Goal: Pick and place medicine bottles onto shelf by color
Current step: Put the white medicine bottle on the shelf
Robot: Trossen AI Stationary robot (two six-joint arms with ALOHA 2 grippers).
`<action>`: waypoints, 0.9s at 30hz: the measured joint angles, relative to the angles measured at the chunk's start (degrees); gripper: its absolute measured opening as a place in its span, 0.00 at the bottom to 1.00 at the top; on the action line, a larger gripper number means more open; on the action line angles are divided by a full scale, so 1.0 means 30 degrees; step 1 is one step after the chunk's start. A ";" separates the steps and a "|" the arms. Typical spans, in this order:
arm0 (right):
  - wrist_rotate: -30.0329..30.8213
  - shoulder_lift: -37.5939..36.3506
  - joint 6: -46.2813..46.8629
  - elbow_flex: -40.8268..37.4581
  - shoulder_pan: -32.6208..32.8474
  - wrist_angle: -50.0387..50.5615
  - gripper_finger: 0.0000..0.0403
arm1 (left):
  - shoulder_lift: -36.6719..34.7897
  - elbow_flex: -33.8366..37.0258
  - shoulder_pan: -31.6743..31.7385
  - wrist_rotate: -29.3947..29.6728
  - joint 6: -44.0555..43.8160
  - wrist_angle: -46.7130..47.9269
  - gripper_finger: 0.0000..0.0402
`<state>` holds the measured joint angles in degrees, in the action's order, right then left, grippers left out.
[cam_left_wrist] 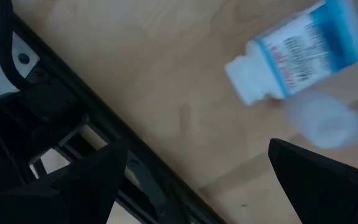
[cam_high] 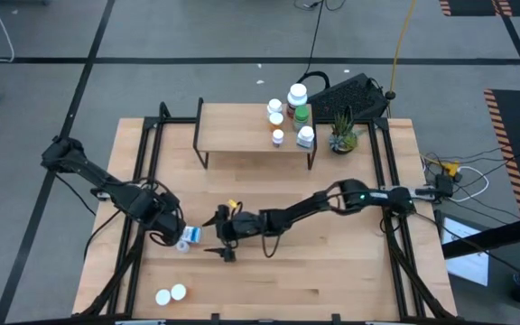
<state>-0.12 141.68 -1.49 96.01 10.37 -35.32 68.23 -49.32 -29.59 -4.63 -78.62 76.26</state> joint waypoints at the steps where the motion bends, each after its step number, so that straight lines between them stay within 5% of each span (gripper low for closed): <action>1: 0.0027 0.0570 0.0034 0.0691 -0.0013 0.0054 0.95 | 0.0000 0.0286 -0.0058 -0.0056 -0.0018 -0.0021 0.98; 8: 0.2042 0.3408 0.0126 0.4524 -0.0203 0.1584 0.97 | 0.0007 0.1596 -0.0064 -0.1494 0.0003 -0.1098 0.98; 17: 0.2473 0.3894 0.2768 0.5114 -0.0856 0.1333 0.97 | 0.0007 0.1624 -0.0064 -0.0852 0.0383 -0.1214 0.98; 21: 0.1436 0.3902 0.2789 0.5114 -0.1126 0.1742 0.97 | 0.0000 0.2764 -0.0053 0.0684 0.0544 -0.3786 0.98; 27: 0.0998 0.2866 0.2760 0.5121 -0.1107 0.5777 0.97 | 0.0007 0.5304 0.0256 -0.0125 -0.0525 -0.8423 0.98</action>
<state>2.88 150.27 6.78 111.37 7.05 -17.99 68.25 -33.41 -28.82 -5.00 -80.20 50.99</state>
